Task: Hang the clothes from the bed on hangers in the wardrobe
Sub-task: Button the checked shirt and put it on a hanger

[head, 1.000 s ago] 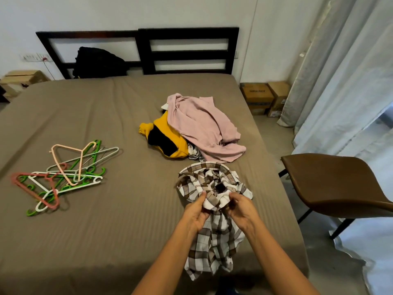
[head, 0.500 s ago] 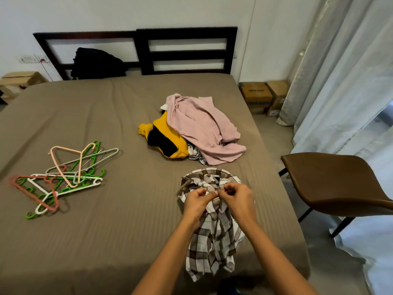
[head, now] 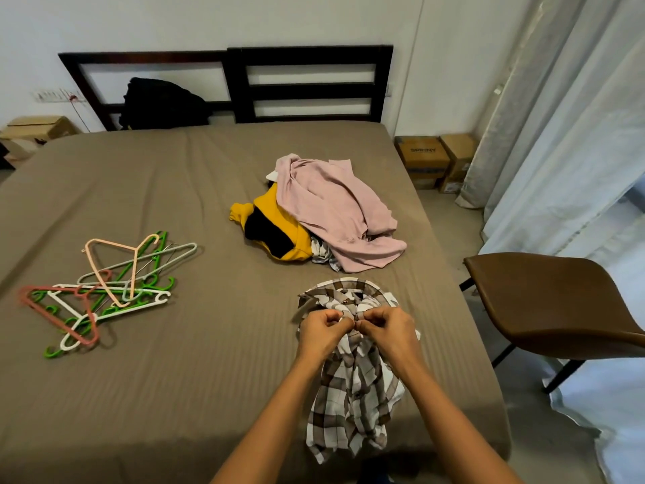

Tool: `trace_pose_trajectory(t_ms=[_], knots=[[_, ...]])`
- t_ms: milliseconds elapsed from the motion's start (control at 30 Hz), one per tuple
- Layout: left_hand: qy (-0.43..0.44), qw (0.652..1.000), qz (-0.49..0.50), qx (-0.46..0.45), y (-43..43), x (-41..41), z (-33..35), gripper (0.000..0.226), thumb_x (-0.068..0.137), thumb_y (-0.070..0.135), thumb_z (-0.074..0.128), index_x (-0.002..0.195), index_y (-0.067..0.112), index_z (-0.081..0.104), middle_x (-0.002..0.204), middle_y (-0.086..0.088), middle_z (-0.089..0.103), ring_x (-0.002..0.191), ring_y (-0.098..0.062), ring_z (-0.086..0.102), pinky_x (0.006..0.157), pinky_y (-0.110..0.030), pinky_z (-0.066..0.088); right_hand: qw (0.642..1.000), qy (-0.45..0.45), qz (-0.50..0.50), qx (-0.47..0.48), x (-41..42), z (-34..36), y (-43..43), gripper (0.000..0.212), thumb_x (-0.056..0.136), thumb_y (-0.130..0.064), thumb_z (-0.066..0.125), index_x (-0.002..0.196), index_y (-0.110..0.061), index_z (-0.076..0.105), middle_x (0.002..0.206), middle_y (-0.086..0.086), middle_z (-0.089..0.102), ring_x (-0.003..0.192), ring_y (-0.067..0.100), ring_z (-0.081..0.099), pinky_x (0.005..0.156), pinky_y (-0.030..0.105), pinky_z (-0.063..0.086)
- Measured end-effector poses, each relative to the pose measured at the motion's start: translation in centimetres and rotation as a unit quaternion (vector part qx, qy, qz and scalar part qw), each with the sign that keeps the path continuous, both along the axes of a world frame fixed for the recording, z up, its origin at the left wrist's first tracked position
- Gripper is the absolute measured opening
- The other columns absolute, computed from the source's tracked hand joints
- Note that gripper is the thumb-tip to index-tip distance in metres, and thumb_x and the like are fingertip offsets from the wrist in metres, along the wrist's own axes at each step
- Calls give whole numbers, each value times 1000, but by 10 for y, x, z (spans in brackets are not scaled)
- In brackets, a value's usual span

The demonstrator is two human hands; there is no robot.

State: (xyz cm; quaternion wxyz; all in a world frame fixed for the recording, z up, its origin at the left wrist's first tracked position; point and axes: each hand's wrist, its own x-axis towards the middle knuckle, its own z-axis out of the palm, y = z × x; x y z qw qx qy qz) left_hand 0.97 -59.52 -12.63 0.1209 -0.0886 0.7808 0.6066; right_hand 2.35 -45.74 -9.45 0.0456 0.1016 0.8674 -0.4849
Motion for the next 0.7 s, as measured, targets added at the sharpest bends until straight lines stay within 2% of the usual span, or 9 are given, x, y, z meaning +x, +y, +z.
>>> trace_pose_trajectory(t_ms=[100,167,233,333,433,533,600,700], knots=[[-3,1000,4,3,-2,1,-3,21,68,41,69,78,24,75,72,-2,72,69,-20,66,68,-37,54,999,18,11,-41,4,-2,0,12,80,-18,73,70,-12,71,63,1,67,58,6,60,55,18,45],[-7,1000,3,13,-4,1,-4,11,76,31,72,83,22,75,78,0,73,76,-15,68,76,-37,55,995,16,6,-95,8,-5,2,11,81,-14,71,71,-11,72,62,4,67,56,7,59,54,22,44],[-16,999,0,29,-6,2,-4,8,79,24,73,86,22,75,85,0,74,86,-17,69,84,-40,56,990,11,-3,-138,11,-8,3,10,82,-10,69,74,-11,74,63,3,68,56,7,59,54,21,43],[-32,998,5,54,-5,5,-3,7,80,19,73,86,19,74,88,-4,74,90,-23,69,88,-45,54,988,4,-14,-157,13,-12,3,14,82,-9,68,69,-9,72,60,6,65,55,9,56,54,23,42],[-38,997,4,61,-2,7,-3,7,78,23,75,84,20,74,89,-6,74,91,-24,69,90,-48,53,986,-1,-17,-168,13,-16,3,16,83,-10,68,67,-12,71,57,0,65,55,8,58,55,23,43],[-42,997,0,58,1,10,-3,4,80,24,73,83,23,72,91,-6,74,92,-22,69,91,-47,52,979,-8,-26,-203,13,-20,4,10,84,-9,68,75,-8,74,70,7,72,70,21,68,68,31,52],[-44,998,-1,47,3,12,-4,18,71,39,73,82,25,72,88,-4,74,89,-21,70,89,-48,52,982,-1,-27,-189,15,-22,4,10,84,-10,69,76,-10,74,71,5,72,72,18,69,69,30,53],[-45,998,17,26,6,13,-9,45,56,59,67,80,22,73,82,-7,74,85,-27,69,84,-49,54,992,34,-26,-119,17,-26,2,8,84,-14,69,76,-15,72,70,-1,70,69,11,65,66,23,51]])
